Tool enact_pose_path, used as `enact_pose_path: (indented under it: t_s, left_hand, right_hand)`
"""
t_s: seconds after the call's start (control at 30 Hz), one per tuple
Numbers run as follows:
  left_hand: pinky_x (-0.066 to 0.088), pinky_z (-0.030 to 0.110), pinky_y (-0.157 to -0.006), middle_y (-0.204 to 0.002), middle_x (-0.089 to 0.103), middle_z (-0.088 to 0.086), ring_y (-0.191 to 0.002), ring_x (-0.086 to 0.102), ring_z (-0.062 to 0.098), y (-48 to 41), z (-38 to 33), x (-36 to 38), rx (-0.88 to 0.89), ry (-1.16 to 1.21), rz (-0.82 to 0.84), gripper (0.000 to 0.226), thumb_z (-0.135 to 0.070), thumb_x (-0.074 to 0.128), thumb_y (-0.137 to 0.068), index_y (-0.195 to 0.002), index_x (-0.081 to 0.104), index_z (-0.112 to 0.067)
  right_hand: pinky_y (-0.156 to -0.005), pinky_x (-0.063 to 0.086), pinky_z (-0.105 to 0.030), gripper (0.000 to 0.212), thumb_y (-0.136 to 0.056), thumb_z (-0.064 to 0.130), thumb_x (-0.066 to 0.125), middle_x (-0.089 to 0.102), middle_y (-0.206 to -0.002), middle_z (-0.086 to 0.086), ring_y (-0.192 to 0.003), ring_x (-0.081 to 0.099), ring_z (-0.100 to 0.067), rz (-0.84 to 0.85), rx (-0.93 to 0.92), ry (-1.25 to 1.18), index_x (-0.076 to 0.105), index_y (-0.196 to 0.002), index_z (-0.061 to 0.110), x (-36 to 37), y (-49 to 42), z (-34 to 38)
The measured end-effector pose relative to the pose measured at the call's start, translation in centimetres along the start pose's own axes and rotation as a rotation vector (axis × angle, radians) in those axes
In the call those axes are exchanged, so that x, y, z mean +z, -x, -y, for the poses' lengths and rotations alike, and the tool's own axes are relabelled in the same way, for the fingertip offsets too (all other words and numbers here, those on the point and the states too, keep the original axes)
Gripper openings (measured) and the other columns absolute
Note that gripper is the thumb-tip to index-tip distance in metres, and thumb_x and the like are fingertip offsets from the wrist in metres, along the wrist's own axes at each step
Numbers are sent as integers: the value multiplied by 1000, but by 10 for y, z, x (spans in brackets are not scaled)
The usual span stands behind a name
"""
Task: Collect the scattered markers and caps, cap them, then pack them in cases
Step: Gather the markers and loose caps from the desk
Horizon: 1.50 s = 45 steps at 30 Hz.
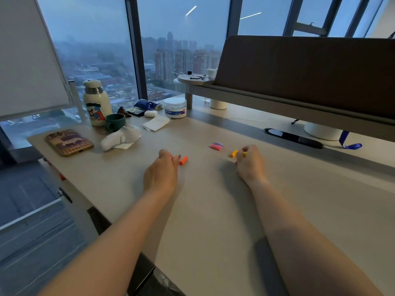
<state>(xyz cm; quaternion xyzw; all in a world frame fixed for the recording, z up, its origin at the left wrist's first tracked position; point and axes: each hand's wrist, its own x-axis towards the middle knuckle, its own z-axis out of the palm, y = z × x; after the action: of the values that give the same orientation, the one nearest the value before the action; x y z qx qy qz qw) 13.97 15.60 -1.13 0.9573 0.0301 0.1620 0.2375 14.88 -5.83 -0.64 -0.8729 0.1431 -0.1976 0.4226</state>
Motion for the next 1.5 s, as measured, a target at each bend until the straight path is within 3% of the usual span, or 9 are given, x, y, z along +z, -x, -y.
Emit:
enact_pose_path:
  t_s: [0.1,0.3,0.43,0.6,0.7,0.8,0.9,1.17,1.5]
  left_hand:
    - [41,37,-69,-107,62,12,-94,60,33,-12,-6,5,-1,-30,-16,32,-39,29,-101,-107,45,-12]
    - [39,35,-74,-119,50,11,-99,56,32,-26,-10,13,44,-86,78,21,-23,32,-100,-114,45,-14]
    - [41,36,-76,-116,56,8,-101,58,30,-31,-9,20,74,-134,86,37,-46,33,-98,-111,50,-15]
    - [42,33,-73,-111,60,0,-99,59,25,-37,-11,24,106,-161,111,45,-62,42,-89,-104,52,-20]
    - [42,33,-74,-112,61,3,-99,59,27,-42,-14,28,150,-237,134,40,-55,42,-93,-105,52,-18]
    - [41,34,-75,-114,61,8,-102,59,30,-49,-24,34,154,-231,131,39,-47,38,-98,-109,53,-12]
    - [42,36,-74,-110,62,12,-98,60,32,-51,-40,42,156,-97,81,38,-41,35,-100,-110,52,-8]
    - [37,32,-75,-121,58,5,-103,56,28,-79,-64,63,164,38,138,24,-32,28,-101,-114,48,-26]
    - [36,30,-75,-119,61,1,-107,56,25,-84,-73,69,257,-121,167,32,-59,41,-92,-114,51,-38]
  right_hand:
    - [-74,54,-44,5,-97,16,43,64,-97,-16,-76,62,-29,-82,154,-188,46,-100,12,-1,-12,-9]
    - [-77,37,-32,14,-100,19,43,52,-103,-4,-89,45,-19,-58,12,56,49,-107,8,9,-26,-9]
    - [-79,46,-41,36,-96,43,49,58,-109,-14,-96,55,-32,36,2,295,47,-105,8,16,-34,-3]
    - [-75,40,-38,35,-97,33,51,57,-117,-19,-105,56,-39,135,-72,536,46,-115,3,26,-43,3]
    - [-74,36,-35,40,-96,38,52,58,-109,-12,-105,55,-37,134,-29,411,45,-112,3,24,-47,5]
    - [-82,38,-34,20,-101,27,41,60,-96,5,-102,55,-27,104,82,-25,41,-107,8,21,-53,-4]
    - [-78,41,-32,7,-99,19,43,63,-105,-12,-92,57,-22,39,74,-164,42,-104,14,20,-65,-11]
    - [-91,42,-33,23,-96,37,50,62,-123,1,-112,55,-21,216,-196,193,58,-117,34,34,-90,-13]
    - [-72,34,-28,16,-94,35,55,65,-112,-6,-104,57,-26,156,-256,444,61,-100,22,41,-94,-7]
